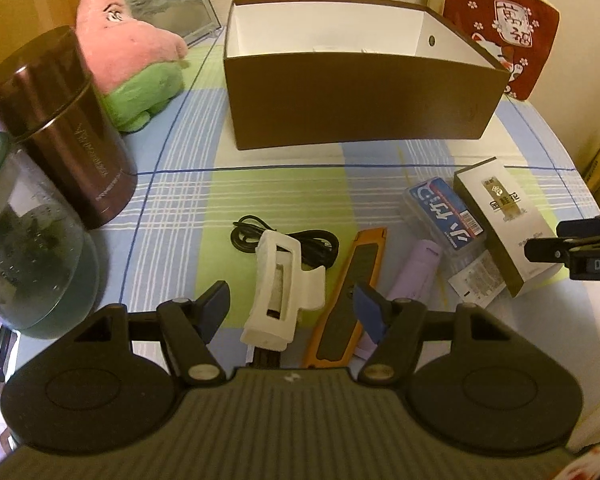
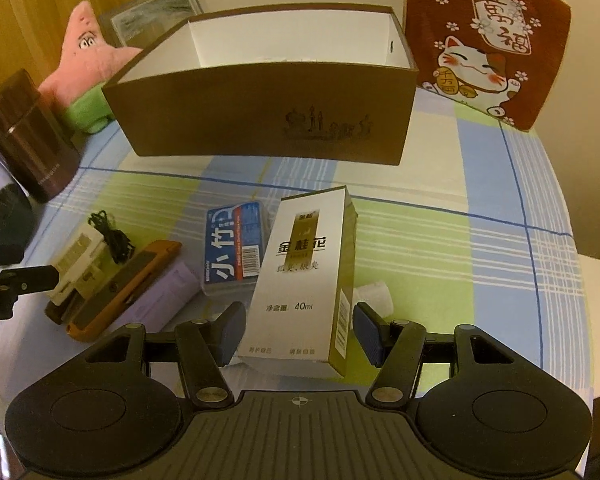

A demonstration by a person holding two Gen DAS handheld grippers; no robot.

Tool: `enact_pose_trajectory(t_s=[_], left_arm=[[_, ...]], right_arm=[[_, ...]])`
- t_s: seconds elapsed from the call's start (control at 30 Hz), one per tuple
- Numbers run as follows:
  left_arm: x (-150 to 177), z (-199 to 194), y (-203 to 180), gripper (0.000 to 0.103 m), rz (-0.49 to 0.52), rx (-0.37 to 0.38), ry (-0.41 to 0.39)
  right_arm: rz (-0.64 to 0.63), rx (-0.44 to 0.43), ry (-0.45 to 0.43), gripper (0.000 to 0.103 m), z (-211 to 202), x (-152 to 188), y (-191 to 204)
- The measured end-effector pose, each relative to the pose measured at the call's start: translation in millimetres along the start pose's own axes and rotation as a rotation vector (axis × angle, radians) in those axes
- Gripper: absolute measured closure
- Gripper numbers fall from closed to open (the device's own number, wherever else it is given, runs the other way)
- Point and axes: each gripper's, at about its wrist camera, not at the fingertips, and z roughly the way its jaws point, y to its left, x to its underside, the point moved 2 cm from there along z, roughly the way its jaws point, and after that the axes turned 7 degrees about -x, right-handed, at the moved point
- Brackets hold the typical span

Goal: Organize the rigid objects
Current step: 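Move left tool to white plastic clip while right tool approaches gold-label white box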

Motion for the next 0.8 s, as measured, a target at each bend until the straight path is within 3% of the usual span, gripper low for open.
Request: enact_pose_trajectory(t_s=[0.8], left_arm=[[-8,42,-8,0.038,0.048,-0.003,0.064]], right_arm=[[-0.202,0.133,0.051,0.042,54,-17,18]])
